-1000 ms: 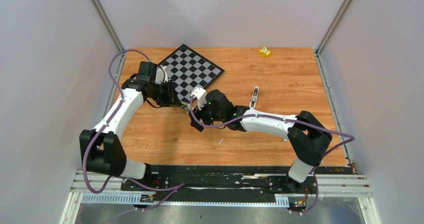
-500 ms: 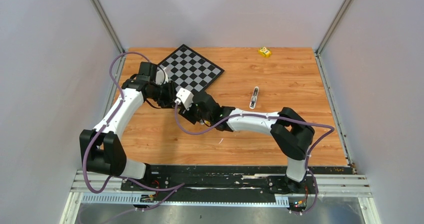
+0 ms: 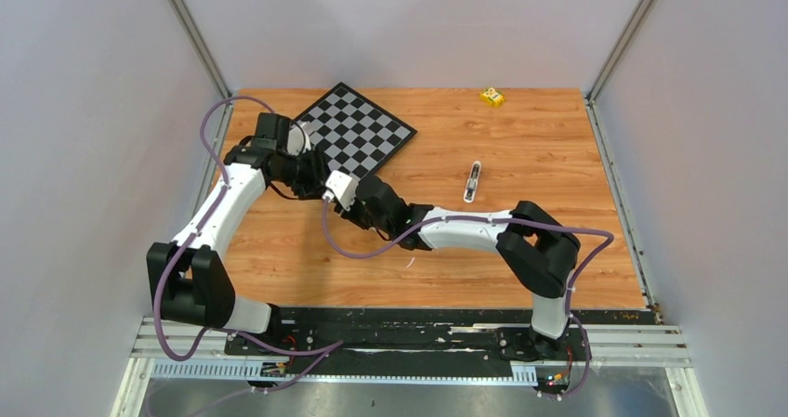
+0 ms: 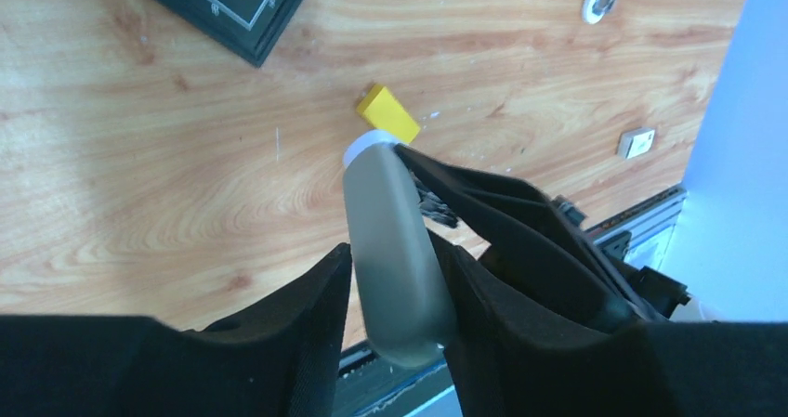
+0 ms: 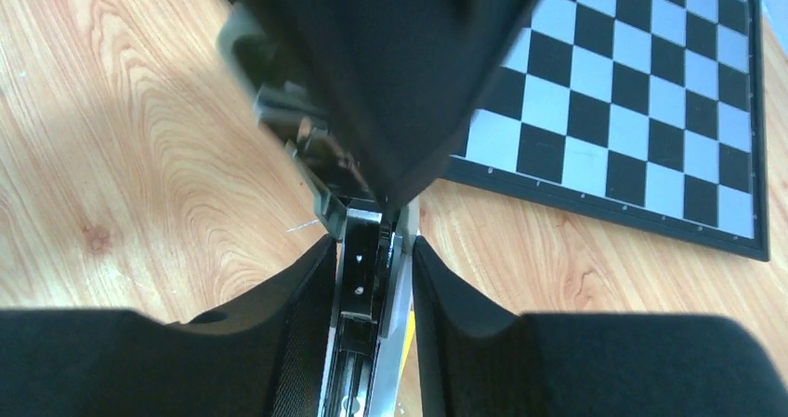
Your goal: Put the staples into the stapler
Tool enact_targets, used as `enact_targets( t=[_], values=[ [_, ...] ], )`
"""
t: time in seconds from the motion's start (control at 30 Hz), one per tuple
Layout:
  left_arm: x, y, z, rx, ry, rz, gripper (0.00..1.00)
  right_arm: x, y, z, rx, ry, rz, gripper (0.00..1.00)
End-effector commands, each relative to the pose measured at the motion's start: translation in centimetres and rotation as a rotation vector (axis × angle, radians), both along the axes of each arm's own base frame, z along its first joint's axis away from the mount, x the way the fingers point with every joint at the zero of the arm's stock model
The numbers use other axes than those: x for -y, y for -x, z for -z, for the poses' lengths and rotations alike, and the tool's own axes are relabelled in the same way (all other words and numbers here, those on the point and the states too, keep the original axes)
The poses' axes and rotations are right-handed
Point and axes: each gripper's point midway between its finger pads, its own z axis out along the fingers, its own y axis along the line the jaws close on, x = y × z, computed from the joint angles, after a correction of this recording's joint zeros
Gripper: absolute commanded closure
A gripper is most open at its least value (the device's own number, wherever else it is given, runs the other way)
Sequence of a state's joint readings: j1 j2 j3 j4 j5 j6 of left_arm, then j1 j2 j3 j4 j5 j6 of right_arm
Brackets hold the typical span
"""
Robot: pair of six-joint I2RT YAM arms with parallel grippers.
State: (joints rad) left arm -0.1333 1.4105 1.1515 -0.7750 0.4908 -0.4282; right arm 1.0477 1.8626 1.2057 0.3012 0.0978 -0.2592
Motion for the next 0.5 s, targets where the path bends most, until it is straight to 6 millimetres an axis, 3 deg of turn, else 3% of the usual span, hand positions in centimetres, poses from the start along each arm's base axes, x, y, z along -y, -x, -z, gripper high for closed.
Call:
enact_targets(
  t=[0.0, 0.23, 0.47],
  values=[
    [-0.1, -3.1, -5.2, 0.177, 0.099, -0.039, 0.53, 1.6, -1.0, 0.9, -0.045, -0.04, 0.053, 0.82],
    [-1.9, -5.7, -8.0, 0.307, 0.117, -0.104, 0.39, 5.7, -4.4, 1.8, -0.083, -0.061, 0.15, 0.83],
    [-3.4, -4.9, -5.2, 0.301, 0.016, -0.129, 0.34, 8.4, -8.4, 3.0, -0.121, -0.084, 0.24, 0.83]
  ],
)
